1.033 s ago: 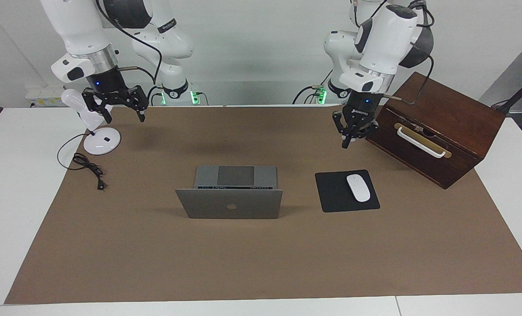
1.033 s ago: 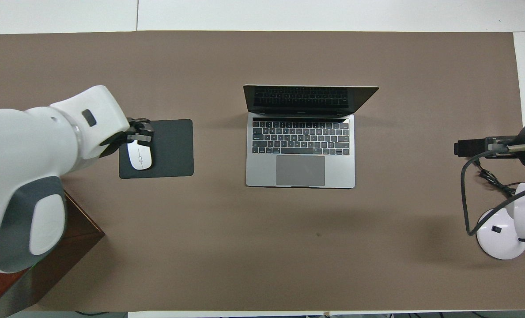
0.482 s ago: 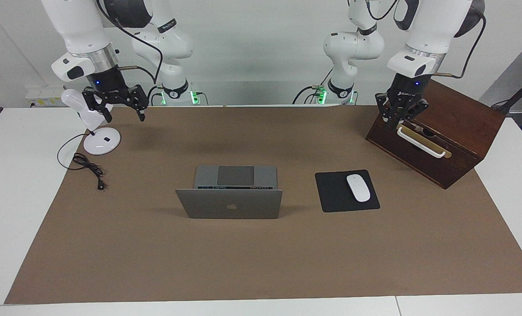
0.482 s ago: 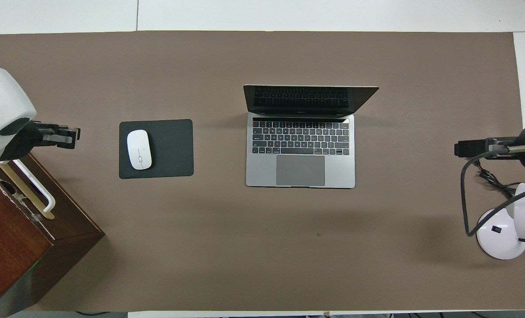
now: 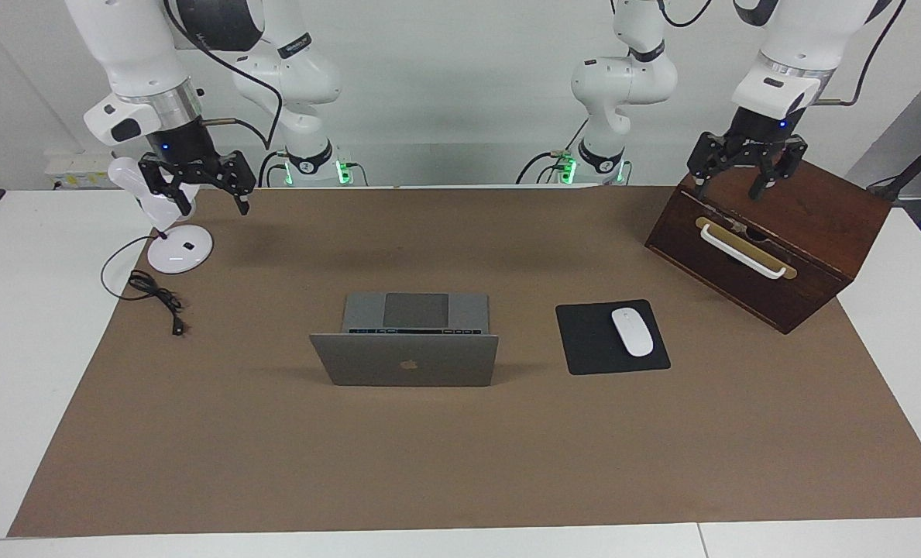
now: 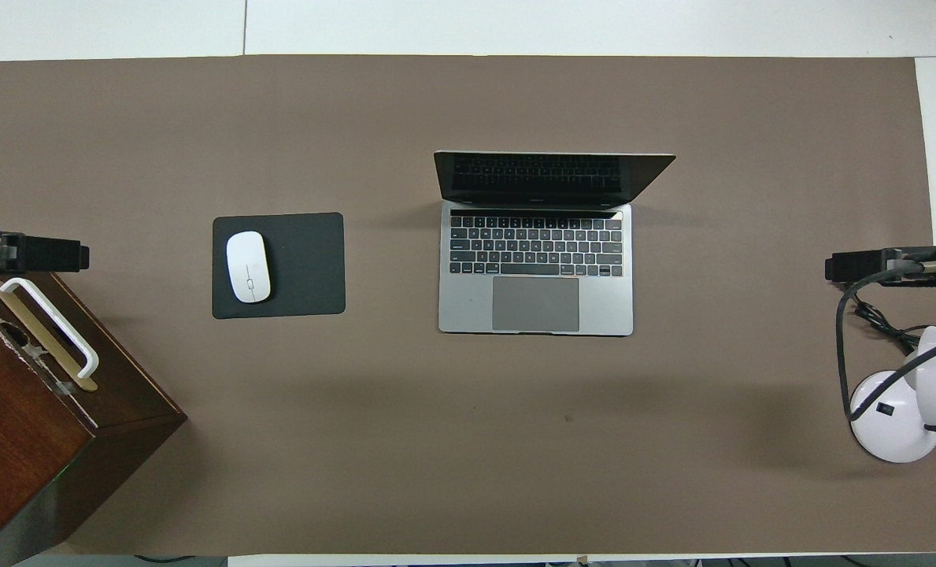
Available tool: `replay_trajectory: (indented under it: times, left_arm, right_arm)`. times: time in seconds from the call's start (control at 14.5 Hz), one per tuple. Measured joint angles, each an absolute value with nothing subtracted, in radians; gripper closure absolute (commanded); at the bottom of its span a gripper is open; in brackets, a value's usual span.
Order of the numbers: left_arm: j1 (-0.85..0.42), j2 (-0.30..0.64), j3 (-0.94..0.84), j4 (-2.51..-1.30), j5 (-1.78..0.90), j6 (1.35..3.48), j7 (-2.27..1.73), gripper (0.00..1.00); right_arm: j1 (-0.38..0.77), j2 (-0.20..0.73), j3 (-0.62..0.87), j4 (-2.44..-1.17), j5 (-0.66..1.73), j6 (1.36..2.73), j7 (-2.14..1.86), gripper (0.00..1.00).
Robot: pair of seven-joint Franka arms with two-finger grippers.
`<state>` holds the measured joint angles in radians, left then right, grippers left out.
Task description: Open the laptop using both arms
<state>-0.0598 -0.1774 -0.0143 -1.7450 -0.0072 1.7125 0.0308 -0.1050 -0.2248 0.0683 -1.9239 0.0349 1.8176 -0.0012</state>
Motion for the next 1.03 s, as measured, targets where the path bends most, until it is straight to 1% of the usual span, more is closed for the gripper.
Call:
replay_trajectory:
  times: [0.41,0.69,1.03]
  left_arm:
    - [-0.033,-0.171,-0.014,-1.687,-0.007,1.672,0.020,0.00]
    - [-0.028,-0.145,0.001,-1.637,-0.008,1.625,0.018,0.00]
    - [-0.026,-0.111,0.002,-1.632,-0.009,1.613,0.013,0.00]
  right_arm:
    - [-0.110,-0.230,0.084,-1.924,0.035,1.813,-0.007,0.00]
    - [-0.107,-0.238,0.091,-1.924,0.035,1.811,-0.007,0.00]
    - [-0.089,-0.238,0.092,-1.923,0.035,1.811,-0.007,0.00]
